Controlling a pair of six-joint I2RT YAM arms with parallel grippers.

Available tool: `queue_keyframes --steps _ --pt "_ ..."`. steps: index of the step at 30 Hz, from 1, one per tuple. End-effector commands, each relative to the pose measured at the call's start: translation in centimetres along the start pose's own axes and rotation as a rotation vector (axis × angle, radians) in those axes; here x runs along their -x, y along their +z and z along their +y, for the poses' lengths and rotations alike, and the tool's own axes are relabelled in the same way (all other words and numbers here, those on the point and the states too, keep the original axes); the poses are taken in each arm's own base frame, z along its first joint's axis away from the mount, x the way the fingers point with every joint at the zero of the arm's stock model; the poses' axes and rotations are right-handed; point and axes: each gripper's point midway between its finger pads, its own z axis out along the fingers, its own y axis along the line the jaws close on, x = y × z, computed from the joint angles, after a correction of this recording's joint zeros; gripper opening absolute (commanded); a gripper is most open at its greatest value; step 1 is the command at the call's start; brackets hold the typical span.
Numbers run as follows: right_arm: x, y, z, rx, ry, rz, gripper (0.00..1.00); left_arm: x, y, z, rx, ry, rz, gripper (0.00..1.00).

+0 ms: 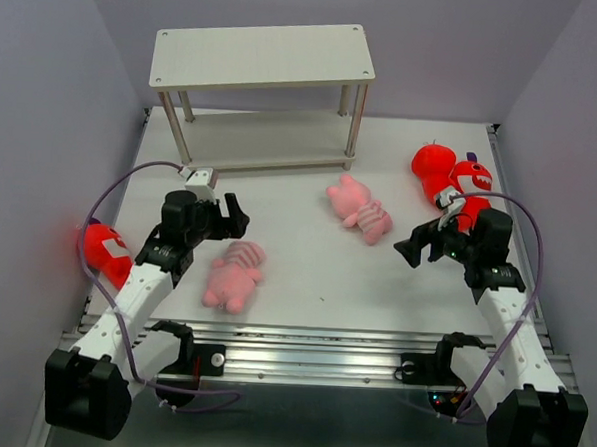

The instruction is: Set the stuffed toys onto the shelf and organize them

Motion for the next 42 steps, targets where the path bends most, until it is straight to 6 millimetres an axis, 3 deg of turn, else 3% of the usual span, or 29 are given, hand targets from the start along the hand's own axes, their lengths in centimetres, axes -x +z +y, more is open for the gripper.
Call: queue_keyframes --steps 1,6,7,14,18,25,28,30,32,37,41,42 --pt "0.2 0.1 1.1 0.087 -0.057 0.006 1.0 0.1 0.7 -0.5 0.045 0.015 0.035 0.91" --pt "-0.3 0.4 0.5 0.078 -0.02 0.065 1.0 -2.4 1.5 0.1 0.123 -0.001 0.162 0.79" --pt "-0.6 0.5 0.4 0.079 -0.007 0.08 1.0 -2.6 1.3 0.7 0.173 -0.025 0.177 0.78" --pt "-0.7 0.6 -0.2 0.052 -0.005 0.097 1.0 -4.4 1.3 -0.1 0.251 -0.056 0.254 0.72" --pt "-0.6 0.6 -0.2 0.053 -0.018 0.094 1.0 -6.7 1.7 -0.9 0.237 -0.058 0.338 0.65" --pt "-1.3 0.9 -0.7 0.043 -0.011 0.119 1.0 -10.8 2.4 -0.6 0.234 -0.054 0.451 0.57" --pt "-1.3 0.9 -0.8 0.04 -0.015 0.123 1.0 -11.5 2.7 -0.7 0.218 -0.059 0.47 0.38" --pt "-1.3 0.9 -0.9 0.04 -0.022 0.123 1.0 -11.6 3.1 -1.5 0.178 -0.073 0.473 0.12" --pt "-1.4 1.0 -0.6 0.058 -0.022 0.123 1.0 -11.5 3.5 -2.4 0.135 -0.094 0.465 0.0" --pt "-1.9 1.0 0.9 0.161 -0.02 0.131 1.0 -9.9 3.9 -6.1 -0.06 -0.137 0.399 0.0" --pt "-1.2 0.7 3.6 0.343 0.007 0.131 1.0 -7.0 2.8 -11.1 -0.271 -0.133 0.27 0.0" --pt "0.0 0.8 4.1 0.399 0.007 0.112 1.0 -6.2 1.8 -12.9 -0.339 -0.123 0.231 0.0"
